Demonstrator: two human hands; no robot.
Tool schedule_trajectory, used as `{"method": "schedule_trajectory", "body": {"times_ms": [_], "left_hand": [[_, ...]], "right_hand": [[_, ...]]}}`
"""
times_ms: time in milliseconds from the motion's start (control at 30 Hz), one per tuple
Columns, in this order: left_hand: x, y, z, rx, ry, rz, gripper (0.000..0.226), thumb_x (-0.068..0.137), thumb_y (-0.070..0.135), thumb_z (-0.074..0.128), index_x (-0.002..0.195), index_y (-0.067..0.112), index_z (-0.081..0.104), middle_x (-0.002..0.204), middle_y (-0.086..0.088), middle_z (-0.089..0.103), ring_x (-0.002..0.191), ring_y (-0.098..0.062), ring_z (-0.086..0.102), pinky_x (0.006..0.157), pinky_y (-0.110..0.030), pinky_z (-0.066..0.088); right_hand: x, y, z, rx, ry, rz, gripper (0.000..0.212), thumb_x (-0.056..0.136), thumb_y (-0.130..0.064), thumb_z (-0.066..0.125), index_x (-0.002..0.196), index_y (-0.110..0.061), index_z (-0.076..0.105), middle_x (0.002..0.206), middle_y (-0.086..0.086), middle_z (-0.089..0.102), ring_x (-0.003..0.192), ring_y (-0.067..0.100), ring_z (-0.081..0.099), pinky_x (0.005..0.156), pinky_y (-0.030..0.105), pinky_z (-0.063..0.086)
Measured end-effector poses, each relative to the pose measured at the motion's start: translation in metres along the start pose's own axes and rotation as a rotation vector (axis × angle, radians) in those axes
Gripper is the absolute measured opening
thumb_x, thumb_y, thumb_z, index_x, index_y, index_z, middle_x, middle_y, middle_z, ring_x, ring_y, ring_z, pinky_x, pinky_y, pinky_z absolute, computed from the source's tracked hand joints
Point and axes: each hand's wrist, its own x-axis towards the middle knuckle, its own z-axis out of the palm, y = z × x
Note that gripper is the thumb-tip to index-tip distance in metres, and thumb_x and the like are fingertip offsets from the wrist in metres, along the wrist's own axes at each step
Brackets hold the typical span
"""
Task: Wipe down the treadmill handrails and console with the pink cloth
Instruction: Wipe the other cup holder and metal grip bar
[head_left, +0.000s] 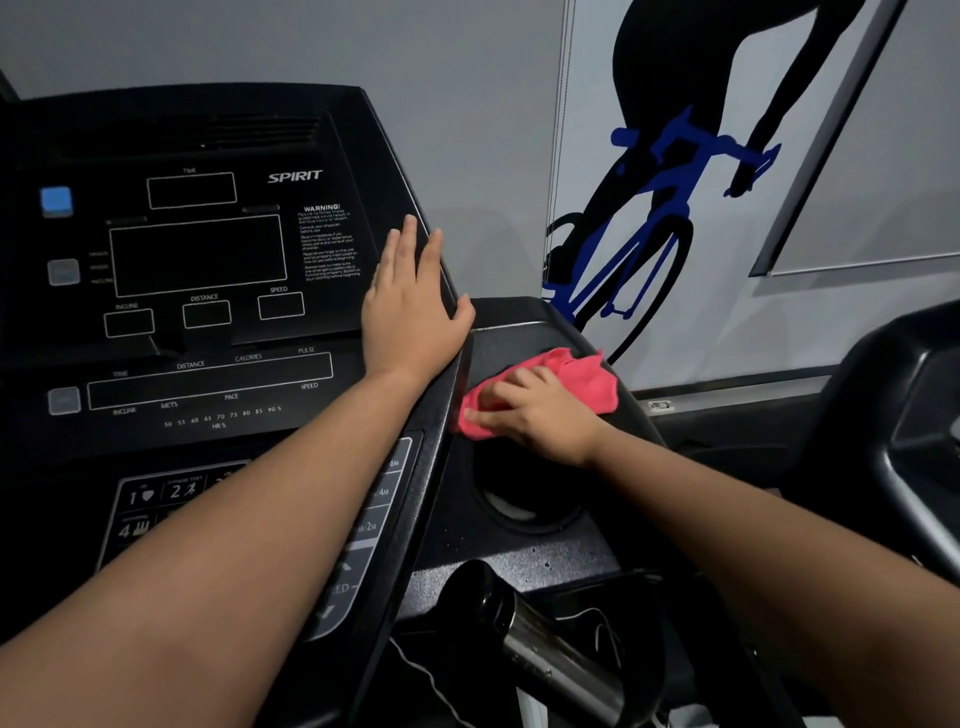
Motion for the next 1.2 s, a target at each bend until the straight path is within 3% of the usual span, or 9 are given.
{"method": "schedule_trajectory", "body": {"times_ms": [100,200,300,433,600,767,900,1067,1200], "left_hand": [[0.000,-0.001,0.000,0.001,0.002,-0.002,0.067,0.088,0.040,0.051,0.148,0.018,0.029,0.159,-0.005,0.013,0.147,-0.020,0.011,0.111,-0.039,0.030],[0.001,-0.001,0.000,0.004,0.004,0.000,0.067,0.089,0.040,0.051,0.149,0.019,0.029,0.159,-0.004,0.013,0.147,-0.019,0.011,0.111,-0.037,0.029],[0.002,-0.001,0.000,-0.005,0.010,0.004,0.067,0.089,0.040,0.051,0.148,0.019,0.030,0.159,-0.004,0.014,0.147,-0.019,0.013,0.111,-0.037,0.028],[0.001,-0.002,-0.001,-0.003,-0.004,0.000,0.067,0.089,0.040,0.050,0.149,0.019,0.029,0.159,-0.004,0.013,0.147,-0.019,0.012,0.112,-0.036,0.027],[0.000,0.000,-0.002,-0.010,-0.012,-0.001,0.067,0.091,0.040,0.049,0.150,0.019,0.026,0.160,-0.004,0.011,0.147,-0.019,0.009,0.112,-0.038,0.027],[0.000,0.002,-0.002,-0.011,-0.012,0.001,0.067,0.090,0.039,0.050,0.149,0.017,0.028,0.160,-0.006,0.012,0.147,-0.020,0.009,0.113,-0.038,0.024],[0.000,0.002,-0.002,-0.010,-0.007,0.005,0.067,0.089,0.038,0.051,0.148,0.017,0.029,0.159,-0.007,0.013,0.147,-0.021,0.010,0.113,-0.038,0.024],[0.001,0.002,-0.002,-0.006,-0.004,0.003,0.067,0.089,0.038,0.051,0.148,0.017,0.030,0.159,-0.007,0.013,0.147,-0.021,0.010,0.113,-0.039,0.025],[0.001,0.002,-0.002,0.002,-0.005,0.006,0.066,0.089,0.038,0.051,0.148,0.018,0.029,0.159,-0.007,0.013,0.147,-0.021,0.010,0.113,-0.039,0.025]], "right_hand": [[0.003,0.011,-0.007,-0.009,-0.053,-0.050,0.040,0.087,-0.032,0.040,0.118,-0.035,0.065,0.097,-0.002,0.059,0.086,0.016,0.040,0.072,0.032,0.027],[0.002,0.021,-0.015,-0.009,-0.054,0.020,0.039,0.088,-0.038,0.040,0.122,-0.044,0.059,0.101,-0.001,0.056,0.092,0.016,0.042,0.075,0.031,0.029],[-0.005,0.024,-0.016,0.072,0.008,0.187,0.038,0.086,-0.038,0.047,0.121,-0.044,0.060,0.100,0.003,0.054,0.091,0.019,0.042,0.074,0.033,0.030],[-0.031,0.031,-0.027,0.269,0.012,0.514,0.040,0.077,-0.035,0.058,0.116,-0.045,0.063,0.102,-0.004,0.044,0.098,0.023,0.043,0.085,0.034,0.028],[-0.068,0.038,-0.033,0.334,-0.082,0.676,0.029,0.085,-0.032,0.067,0.114,-0.035,0.067,0.099,-0.004,0.040,0.099,0.017,0.039,0.093,0.041,0.037],[-0.047,0.028,-0.035,0.211,-0.076,0.645,0.034,0.090,-0.039,0.058,0.123,-0.038,0.058,0.101,-0.004,0.034,0.102,0.020,0.036,0.089,0.036,0.032],[-0.009,0.017,-0.029,0.094,-0.061,0.587,0.030,0.091,-0.042,0.053,0.121,-0.040,0.056,0.110,0.003,0.041,0.106,0.024,0.036,0.083,0.034,0.022],[0.015,-0.001,-0.021,0.081,-0.002,0.513,0.026,0.089,-0.040,0.059,0.115,-0.038,0.058,0.101,0.006,0.050,0.093,0.029,0.045,0.079,0.039,0.030],[0.022,-0.018,-0.018,0.120,-0.087,0.491,0.039,0.090,-0.038,0.057,0.127,-0.028,0.054,0.121,0.006,0.047,0.109,0.028,0.040,0.087,0.038,0.027]]}}
